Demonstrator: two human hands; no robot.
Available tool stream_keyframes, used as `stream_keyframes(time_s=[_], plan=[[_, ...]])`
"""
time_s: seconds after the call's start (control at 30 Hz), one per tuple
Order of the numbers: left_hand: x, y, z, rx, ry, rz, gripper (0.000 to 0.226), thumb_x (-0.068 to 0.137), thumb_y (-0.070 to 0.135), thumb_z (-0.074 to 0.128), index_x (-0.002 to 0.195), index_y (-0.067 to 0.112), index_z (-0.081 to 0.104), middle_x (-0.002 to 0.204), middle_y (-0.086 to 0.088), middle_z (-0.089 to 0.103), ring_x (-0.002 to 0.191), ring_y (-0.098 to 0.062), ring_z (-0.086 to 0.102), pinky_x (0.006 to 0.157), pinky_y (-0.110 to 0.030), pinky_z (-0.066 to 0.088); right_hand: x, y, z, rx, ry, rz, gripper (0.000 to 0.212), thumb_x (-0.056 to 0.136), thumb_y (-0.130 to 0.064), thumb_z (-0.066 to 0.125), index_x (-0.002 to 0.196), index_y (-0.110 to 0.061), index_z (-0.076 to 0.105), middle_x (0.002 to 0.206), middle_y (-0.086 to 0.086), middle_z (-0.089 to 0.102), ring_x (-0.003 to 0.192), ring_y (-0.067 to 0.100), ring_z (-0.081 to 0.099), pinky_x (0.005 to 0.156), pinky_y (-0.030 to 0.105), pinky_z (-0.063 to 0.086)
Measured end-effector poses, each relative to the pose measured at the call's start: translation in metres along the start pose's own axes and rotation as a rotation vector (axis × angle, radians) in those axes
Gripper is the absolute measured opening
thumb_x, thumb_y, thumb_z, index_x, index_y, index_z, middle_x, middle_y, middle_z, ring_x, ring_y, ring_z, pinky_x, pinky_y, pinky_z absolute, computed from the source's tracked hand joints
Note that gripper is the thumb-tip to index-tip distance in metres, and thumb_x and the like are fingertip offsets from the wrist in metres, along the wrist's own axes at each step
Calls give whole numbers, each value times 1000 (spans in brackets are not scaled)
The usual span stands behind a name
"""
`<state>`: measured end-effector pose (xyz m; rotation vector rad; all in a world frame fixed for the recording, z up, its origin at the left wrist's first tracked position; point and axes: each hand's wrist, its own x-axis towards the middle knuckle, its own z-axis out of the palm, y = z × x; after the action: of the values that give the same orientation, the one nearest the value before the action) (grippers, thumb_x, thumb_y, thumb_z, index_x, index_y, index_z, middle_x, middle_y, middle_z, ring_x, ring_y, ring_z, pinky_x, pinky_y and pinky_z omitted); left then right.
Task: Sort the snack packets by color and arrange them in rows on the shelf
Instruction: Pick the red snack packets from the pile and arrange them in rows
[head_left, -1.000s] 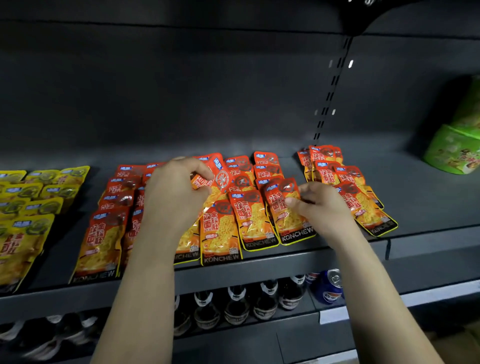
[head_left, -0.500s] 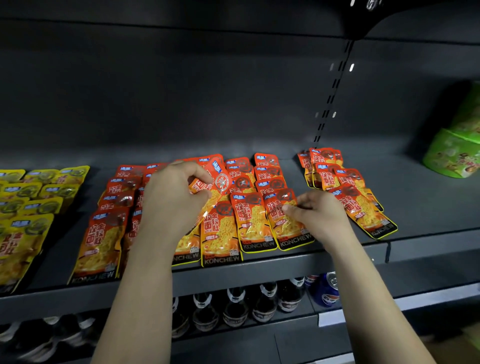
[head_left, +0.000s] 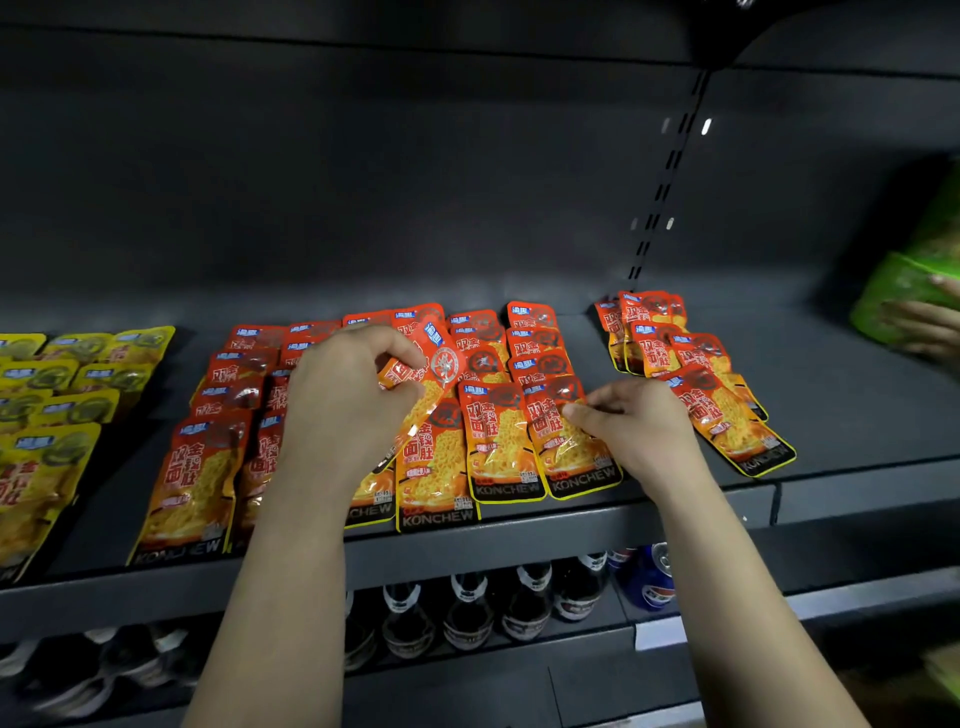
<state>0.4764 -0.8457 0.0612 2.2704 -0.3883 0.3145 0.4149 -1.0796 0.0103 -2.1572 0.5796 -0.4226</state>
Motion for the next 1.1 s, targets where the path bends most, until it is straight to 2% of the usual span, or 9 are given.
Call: stream_keyframes(time_s=[0.2, 0.4, 0.6, 0.77, 1.0, 1.1], plan=[[1, -1, -2, -22, 26, 6, 18, 78, 13, 78, 88, 25, 69, 96, 15, 57, 89, -4, 53, 80, -24, 43, -1, -1, -1, -48, -10, 13, 24, 81, -34, 77, 89, -14, 66, 76, -9, 62, 59, 1, 58, 41, 4, 37], [2, -5, -7, -17, 66, 4, 17, 79, 13, 77, 87, 25, 68, 106, 6, 65, 100, -13, 62, 87, -33, 52, 0, -2, -1, -78, -24, 13, 26, 81, -35, 76, 90, -13, 64, 81, -4, 63, 59, 4, 58, 41, 6, 37], [2, -7, -11, -14, 107, 1, 16, 79, 16, 77, 87, 25, 67, 105, 3, 67, 95, -15, 63, 80, -33, 52, -1, -4, -2, -110, -47, 9, 26, 82, -33, 75, 87, -11, 63, 72, -6, 59, 56, 5, 55, 40, 8, 35], [0, -8, -10, -33, 91, 16, 21, 79, 16, 78, 85, 29, 64, 104, 2, 67, 96, -16, 65, 82, -38, 56, 0, -4, -1, -116, 11, -1, 36, 78, -30, 78, 86, -12, 49, 73, -3, 49, 63, 10, 46, 51, 25, 33], [1, -11, -6, -43, 77, 41, 19, 77, 14, 78, 85, 27, 67, 97, 9, 65, 94, -14, 64, 80, -28, 48, 0, 1, 0, -36, 22, -6, 35, 82, -37, 74, 84, -15, 47, 73, -5, 49, 64, 10, 45, 54, 27, 33], [2, -11, -3, -76, 87, 37, 18, 76, 16, 79, 86, 26, 69, 100, 6, 67, 93, -15, 65, 80, -32, 51, 2, 3, -3, 75, 5, 9, 33, 84, -39, 71, 89, -14, 50, 79, -2, 54, 68, 10, 49, 57, 24, 34]])
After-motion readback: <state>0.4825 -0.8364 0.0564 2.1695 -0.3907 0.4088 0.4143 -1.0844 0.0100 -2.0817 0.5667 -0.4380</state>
